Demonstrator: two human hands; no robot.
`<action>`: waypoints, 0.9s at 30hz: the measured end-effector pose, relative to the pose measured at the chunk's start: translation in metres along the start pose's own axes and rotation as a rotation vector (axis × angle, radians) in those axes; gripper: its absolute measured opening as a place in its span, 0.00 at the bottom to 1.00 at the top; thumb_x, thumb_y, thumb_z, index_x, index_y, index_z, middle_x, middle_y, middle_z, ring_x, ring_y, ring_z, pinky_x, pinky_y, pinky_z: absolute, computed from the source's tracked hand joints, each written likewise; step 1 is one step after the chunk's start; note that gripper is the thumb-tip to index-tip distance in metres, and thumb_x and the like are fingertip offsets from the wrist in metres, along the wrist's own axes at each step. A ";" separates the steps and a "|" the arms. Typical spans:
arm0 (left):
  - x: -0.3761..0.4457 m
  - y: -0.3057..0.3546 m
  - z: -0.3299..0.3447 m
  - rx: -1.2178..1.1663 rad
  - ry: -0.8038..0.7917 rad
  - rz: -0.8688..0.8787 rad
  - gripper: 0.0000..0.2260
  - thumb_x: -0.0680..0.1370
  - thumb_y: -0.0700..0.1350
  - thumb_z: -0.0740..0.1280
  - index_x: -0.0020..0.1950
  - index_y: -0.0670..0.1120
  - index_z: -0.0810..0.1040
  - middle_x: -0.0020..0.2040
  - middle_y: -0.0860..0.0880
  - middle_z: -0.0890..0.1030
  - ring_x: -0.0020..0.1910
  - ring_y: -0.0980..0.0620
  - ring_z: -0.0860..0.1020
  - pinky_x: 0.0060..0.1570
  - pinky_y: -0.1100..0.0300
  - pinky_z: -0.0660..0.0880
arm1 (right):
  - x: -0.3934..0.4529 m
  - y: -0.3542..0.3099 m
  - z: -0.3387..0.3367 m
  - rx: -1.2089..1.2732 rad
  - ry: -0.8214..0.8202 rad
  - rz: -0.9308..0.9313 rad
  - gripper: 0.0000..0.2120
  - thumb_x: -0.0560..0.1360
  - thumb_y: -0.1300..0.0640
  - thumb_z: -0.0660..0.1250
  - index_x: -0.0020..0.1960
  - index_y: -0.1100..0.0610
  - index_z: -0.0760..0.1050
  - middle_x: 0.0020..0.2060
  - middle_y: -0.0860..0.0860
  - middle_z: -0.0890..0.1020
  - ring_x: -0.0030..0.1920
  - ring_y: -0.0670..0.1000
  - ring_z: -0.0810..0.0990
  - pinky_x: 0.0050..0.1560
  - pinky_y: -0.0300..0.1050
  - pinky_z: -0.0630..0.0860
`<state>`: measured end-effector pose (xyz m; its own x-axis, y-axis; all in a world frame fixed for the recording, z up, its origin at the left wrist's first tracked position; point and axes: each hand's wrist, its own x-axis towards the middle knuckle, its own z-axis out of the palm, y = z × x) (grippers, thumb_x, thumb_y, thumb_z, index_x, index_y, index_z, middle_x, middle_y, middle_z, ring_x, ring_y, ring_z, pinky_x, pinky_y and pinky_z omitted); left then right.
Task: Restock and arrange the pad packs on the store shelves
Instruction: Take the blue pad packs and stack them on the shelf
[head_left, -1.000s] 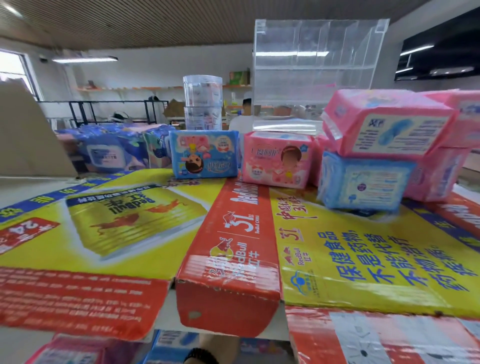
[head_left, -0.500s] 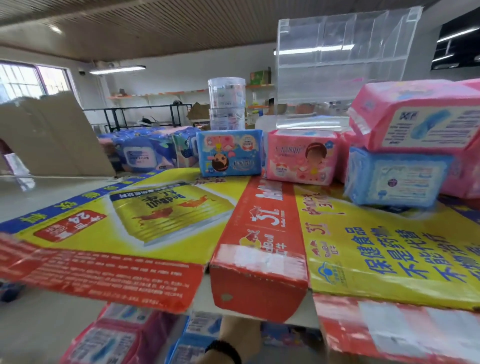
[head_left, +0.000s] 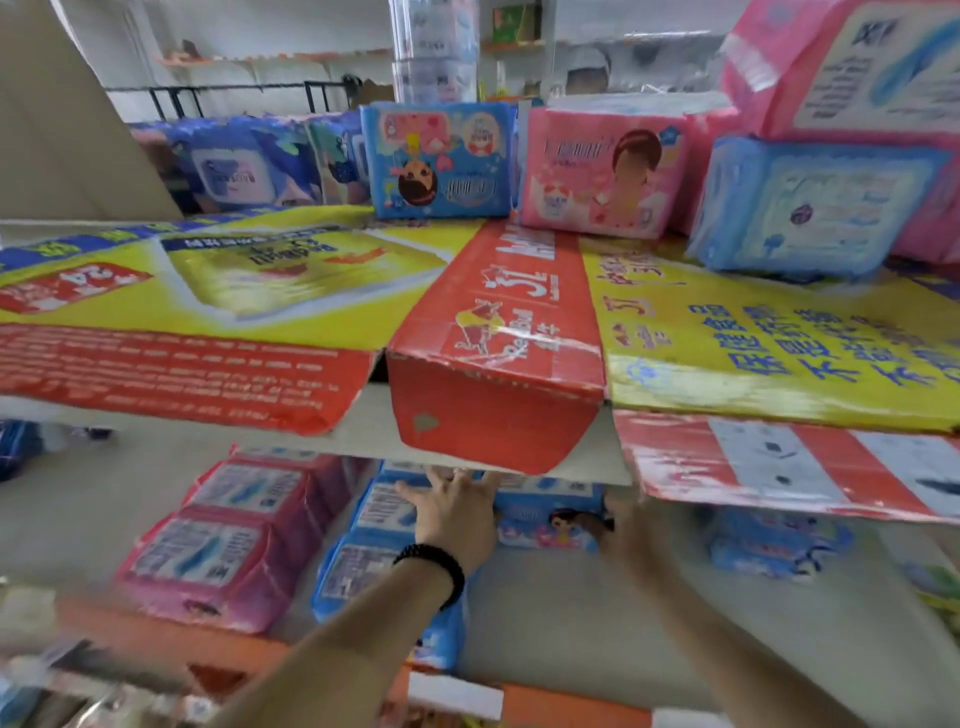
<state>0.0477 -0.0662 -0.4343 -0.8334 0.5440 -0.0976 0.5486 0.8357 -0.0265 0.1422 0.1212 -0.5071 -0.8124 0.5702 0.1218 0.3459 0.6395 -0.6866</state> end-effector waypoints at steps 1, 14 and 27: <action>0.002 -0.001 0.003 -0.011 0.011 0.010 0.19 0.83 0.51 0.58 0.74 0.51 0.64 0.71 0.40 0.71 0.74 0.31 0.60 0.66 0.22 0.56 | 0.004 0.006 0.004 0.033 -0.020 -0.004 0.15 0.74 0.51 0.75 0.55 0.59 0.79 0.44 0.53 0.84 0.41 0.52 0.81 0.43 0.43 0.73; -0.031 -0.020 0.000 -0.078 0.119 0.208 0.32 0.80 0.63 0.57 0.81 0.55 0.50 0.82 0.47 0.50 0.80 0.38 0.47 0.72 0.28 0.50 | -0.035 -0.025 -0.010 -0.124 0.068 -0.164 0.36 0.74 0.33 0.61 0.75 0.53 0.63 0.67 0.51 0.73 0.64 0.56 0.73 0.62 0.58 0.73; -0.072 -0.051 -0.016 -0.222 0.215 0.374 0.32 0.80 0.65 0.56 0.81 0.57 0.48 0.82 0.50 0.49 0.81 0.43 0.46 0.75 0.33 0.50 | -0.109 -0.082 -0.024 -0.294 0.171 -0.211 0.37 0.79 0.36 0.59 0.80 0.50 0.50 0.80 0.52 0.56 0.79 0.55 0.56 0.74 0.59 0.63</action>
<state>0.0790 -0.1465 -0.4098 -0.5897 0.7938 0.1488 0.8050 0.5632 0.1865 0.2137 0.0187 -0.4466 -0.7986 0.4724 0.3730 0.3196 0.8579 -0.4023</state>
